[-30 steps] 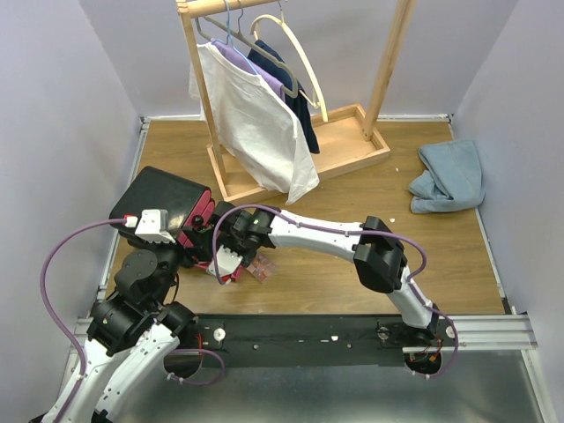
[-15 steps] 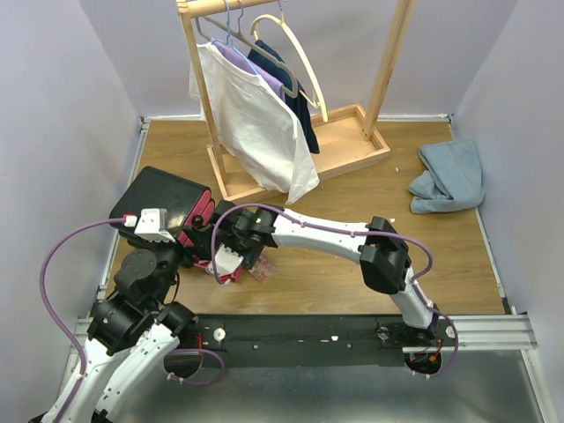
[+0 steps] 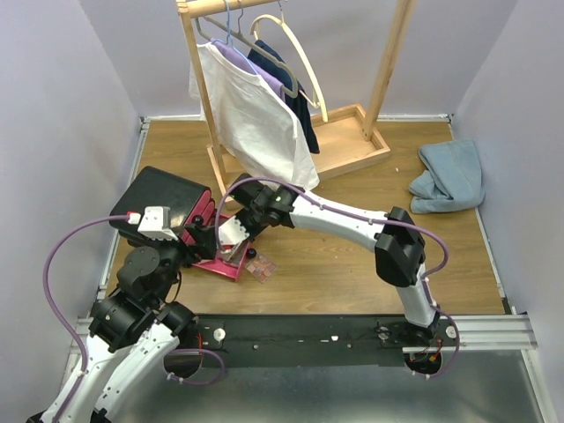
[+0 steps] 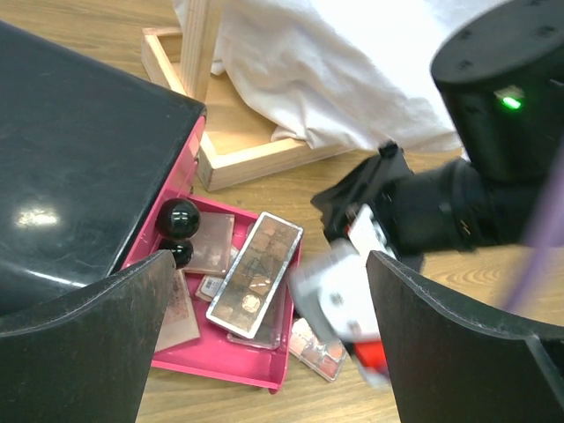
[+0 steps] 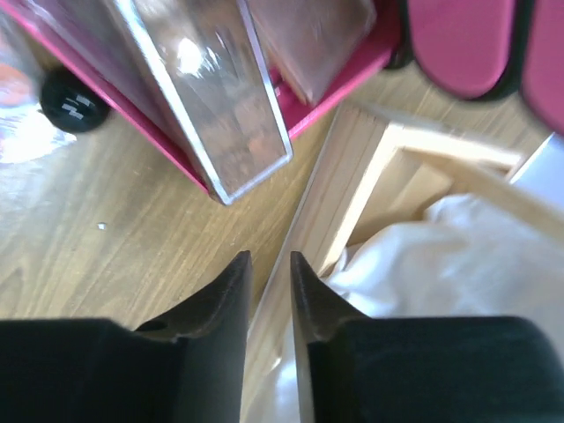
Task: Organize the makeup
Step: Place the makeup in the drawer.
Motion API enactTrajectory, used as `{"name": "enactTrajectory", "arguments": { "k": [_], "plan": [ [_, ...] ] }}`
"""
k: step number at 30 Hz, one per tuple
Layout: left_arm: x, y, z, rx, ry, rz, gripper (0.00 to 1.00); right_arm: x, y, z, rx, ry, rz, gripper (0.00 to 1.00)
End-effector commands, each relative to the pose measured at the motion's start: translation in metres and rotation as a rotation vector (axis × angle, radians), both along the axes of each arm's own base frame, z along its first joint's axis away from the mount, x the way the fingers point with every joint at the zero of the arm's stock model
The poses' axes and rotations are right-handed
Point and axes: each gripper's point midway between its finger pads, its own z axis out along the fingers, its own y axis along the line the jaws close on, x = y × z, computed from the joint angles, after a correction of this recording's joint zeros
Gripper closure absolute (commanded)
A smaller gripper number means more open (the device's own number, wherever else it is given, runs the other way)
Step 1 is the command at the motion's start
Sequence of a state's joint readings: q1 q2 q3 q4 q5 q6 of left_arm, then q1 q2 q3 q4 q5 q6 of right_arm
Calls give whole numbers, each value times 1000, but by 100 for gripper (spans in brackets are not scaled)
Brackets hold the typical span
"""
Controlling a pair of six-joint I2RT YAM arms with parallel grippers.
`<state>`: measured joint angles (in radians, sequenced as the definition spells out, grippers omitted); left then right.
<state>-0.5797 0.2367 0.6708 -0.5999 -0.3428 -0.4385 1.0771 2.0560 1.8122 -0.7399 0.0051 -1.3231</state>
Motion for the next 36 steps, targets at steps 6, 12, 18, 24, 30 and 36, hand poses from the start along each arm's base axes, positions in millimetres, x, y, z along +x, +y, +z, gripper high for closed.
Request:
{"name": "enactTrajectory", "arguments": {
  "k": [6, 12, 18, 24, 30, 36],
  "plan": [
    [1, -2, 1, -12, -6, -4, 1, 33, 8, -41, 38, 64, -92, 74],
    [-1, 2, 6, -26, -25, 11, 1, 29, 13, -55, 35, 110, -67, 74],
    [-2, 4, 7, -28, -32, 14, 1, 22, 20, -55, 56, 151, -45, 74],
    [-1, 2, 6, -25, -26, 9, 1, 14, 27, -56, 59, 158, -21, 75],
    [0, 1, 3, -17, -15, 6, 1, 9, 32, -48, 82, 170, -16, 74],
    [-1, 2, 5, -22, -22, 12, 1, 5, 38, -32, 157, 215, -71, 75]
  ]
}}
